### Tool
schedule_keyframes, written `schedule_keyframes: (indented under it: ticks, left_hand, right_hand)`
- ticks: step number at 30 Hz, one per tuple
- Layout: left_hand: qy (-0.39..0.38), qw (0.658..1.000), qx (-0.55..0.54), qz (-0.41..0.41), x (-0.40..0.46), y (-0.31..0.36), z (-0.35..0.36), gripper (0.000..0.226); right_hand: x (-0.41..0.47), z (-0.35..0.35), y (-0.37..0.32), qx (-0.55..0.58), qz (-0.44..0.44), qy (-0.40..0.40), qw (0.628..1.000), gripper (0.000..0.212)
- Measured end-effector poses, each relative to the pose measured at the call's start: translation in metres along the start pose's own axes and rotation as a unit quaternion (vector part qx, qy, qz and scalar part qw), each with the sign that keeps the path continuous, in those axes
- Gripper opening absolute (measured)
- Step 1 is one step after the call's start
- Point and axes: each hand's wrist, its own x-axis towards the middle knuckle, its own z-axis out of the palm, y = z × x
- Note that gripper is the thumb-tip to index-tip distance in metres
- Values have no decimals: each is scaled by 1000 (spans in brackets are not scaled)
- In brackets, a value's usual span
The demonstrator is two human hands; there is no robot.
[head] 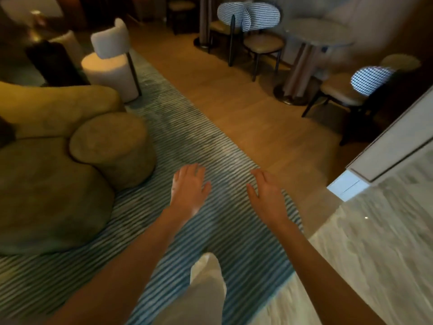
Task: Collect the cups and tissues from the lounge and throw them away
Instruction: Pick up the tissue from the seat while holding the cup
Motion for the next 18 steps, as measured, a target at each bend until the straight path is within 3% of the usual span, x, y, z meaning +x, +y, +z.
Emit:
schedule_keyframes:
  ticks: [9, 18]
  left_hand:
    - [49, 999, 11, -10, 222, -31, -48, 48]
    - [45, 998, 28, -45, 420, -72, -32, 50]
  right_hand:
    - [228, -3, 15, -1, 6, 14, 1000, 38]
    - [429, 48, 74, 30, -19, -32, 999, 34]
